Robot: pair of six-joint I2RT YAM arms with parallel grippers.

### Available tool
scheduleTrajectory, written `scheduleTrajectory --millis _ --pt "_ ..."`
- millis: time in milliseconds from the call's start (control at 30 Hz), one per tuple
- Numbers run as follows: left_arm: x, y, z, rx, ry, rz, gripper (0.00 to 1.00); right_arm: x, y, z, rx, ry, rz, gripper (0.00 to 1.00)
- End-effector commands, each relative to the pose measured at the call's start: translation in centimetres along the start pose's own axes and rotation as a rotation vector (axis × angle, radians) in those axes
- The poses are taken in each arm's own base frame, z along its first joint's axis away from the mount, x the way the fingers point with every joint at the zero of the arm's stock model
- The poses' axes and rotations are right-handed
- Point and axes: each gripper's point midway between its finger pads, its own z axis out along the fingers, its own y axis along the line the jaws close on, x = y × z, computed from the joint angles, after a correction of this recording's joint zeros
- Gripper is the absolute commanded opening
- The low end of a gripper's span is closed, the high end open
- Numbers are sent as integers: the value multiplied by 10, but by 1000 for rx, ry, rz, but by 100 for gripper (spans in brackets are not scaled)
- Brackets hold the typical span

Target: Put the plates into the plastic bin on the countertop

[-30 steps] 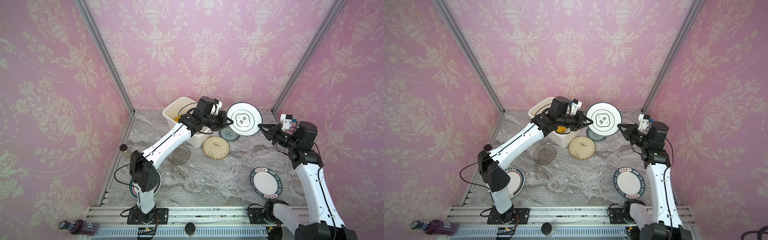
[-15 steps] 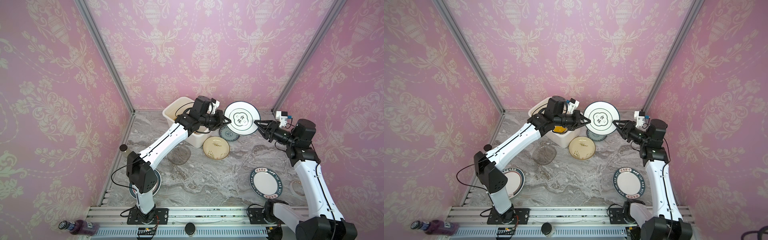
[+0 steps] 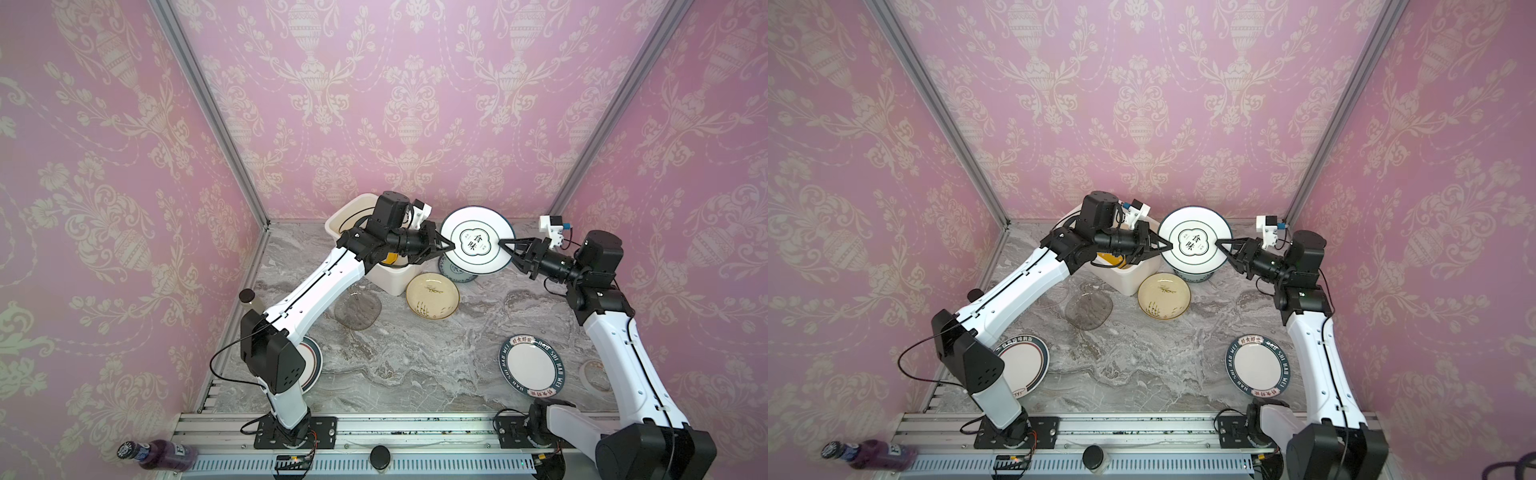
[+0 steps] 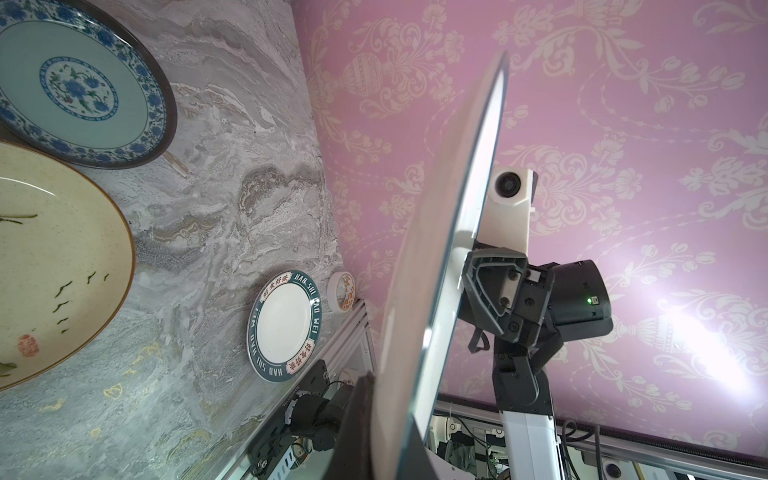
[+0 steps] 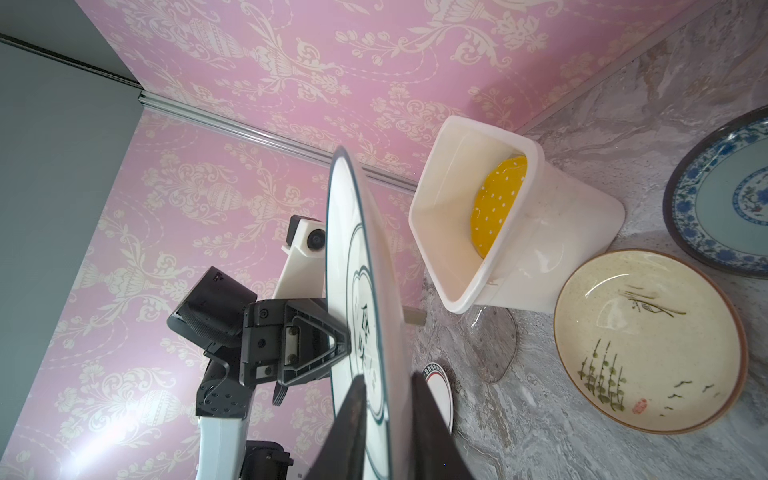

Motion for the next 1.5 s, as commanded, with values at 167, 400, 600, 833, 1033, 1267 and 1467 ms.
scheduleTrajectory --millis 167,400,600,833,1033,1267,1467 --pt "13 -9 -4 27 30 15 0 -3 24 7 -25 -5 -98 8" --pt "6 -10 -13 9 -43 48 10 -8 15 9 52 -36 -50 0" --pt "-14 -2 -52 -49 -232 109 61 -11 20 5 171 -79 -25 0" --pt "-29 9 -126 -236 -489 302 90 -5 22 18 264 -113 66 0" --pt "-32 21 -173 -349 -590 426 99 9 28 67 322 -98 92 0" --pt "-34 46 -213 -465 -661 439 99 10 19 150 362 -121 173 2" --pt "-37 52 -221 -505 -657 455 100 5 -5 233 378 -128 219 2"
